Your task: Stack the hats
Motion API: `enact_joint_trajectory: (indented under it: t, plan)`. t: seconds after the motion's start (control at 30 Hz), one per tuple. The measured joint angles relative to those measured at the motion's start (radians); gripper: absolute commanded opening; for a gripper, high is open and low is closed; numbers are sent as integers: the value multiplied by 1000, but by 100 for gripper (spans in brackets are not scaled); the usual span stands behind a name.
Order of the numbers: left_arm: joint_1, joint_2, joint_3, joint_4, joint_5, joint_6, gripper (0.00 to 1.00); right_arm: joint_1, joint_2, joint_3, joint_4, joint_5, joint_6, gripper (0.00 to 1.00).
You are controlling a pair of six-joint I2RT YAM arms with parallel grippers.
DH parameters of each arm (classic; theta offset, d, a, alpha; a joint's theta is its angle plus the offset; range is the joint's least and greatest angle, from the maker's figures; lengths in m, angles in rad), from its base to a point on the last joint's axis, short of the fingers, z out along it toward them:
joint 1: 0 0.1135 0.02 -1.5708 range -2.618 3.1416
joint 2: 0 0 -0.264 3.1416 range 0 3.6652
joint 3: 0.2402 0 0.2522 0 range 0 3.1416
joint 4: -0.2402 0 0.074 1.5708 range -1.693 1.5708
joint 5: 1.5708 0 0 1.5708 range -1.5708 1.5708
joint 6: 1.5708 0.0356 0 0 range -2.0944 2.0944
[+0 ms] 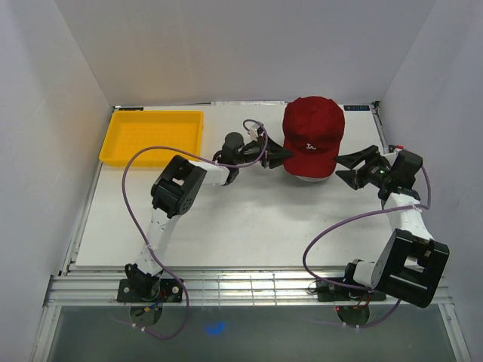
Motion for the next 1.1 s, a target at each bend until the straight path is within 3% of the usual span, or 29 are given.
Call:
enact_joint_trajectory:
  t: [0.73, 0.93, 1.1]
  plan:
    - [-13, 0, 97, -170, 39, 78, 42, 78, 8, -46, 49, 57, 21, 68]
    - [-13, 0, 99, -186, 36, 89, 42, 83, 21, -61, 71, 83, 41, 55]
    - [-12, 0, 99, -200, 26, 105, 42, 81, 36, -61, 69, 99, 41, 36]
